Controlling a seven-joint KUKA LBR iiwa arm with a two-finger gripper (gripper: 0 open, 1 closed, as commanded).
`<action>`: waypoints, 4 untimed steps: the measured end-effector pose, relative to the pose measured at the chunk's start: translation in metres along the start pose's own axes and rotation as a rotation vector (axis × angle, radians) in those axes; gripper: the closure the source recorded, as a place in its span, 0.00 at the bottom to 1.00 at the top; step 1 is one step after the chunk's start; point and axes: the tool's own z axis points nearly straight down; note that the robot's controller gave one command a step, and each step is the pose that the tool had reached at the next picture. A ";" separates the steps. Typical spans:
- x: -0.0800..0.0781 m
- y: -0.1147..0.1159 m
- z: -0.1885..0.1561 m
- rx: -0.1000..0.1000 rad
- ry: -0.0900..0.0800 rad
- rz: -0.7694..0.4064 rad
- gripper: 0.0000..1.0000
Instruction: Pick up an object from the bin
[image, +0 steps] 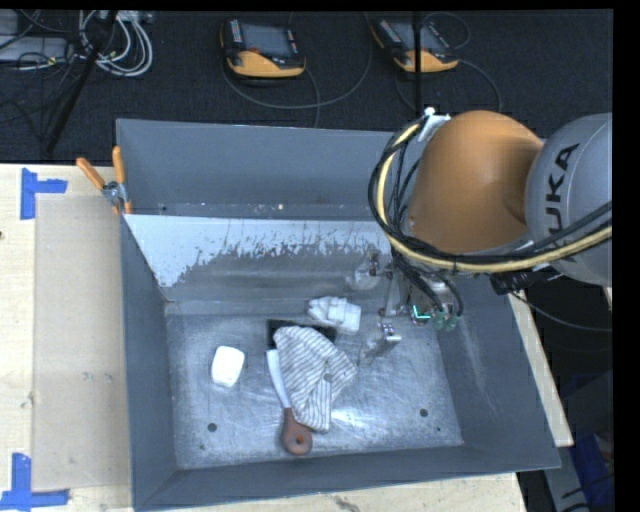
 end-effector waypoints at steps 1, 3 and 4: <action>-0.001 0.000 -0.004 0.000 -0.008 0.001 0.00; -0.061 0.034 0.077 0.001 -0.011 -0.238 0.00; -0.068 0.013 0.121 0.001 -0.006 -0.193 0.00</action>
Offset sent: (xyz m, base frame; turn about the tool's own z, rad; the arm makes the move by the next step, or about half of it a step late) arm 0.0686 0.0217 -0.1682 -0.1721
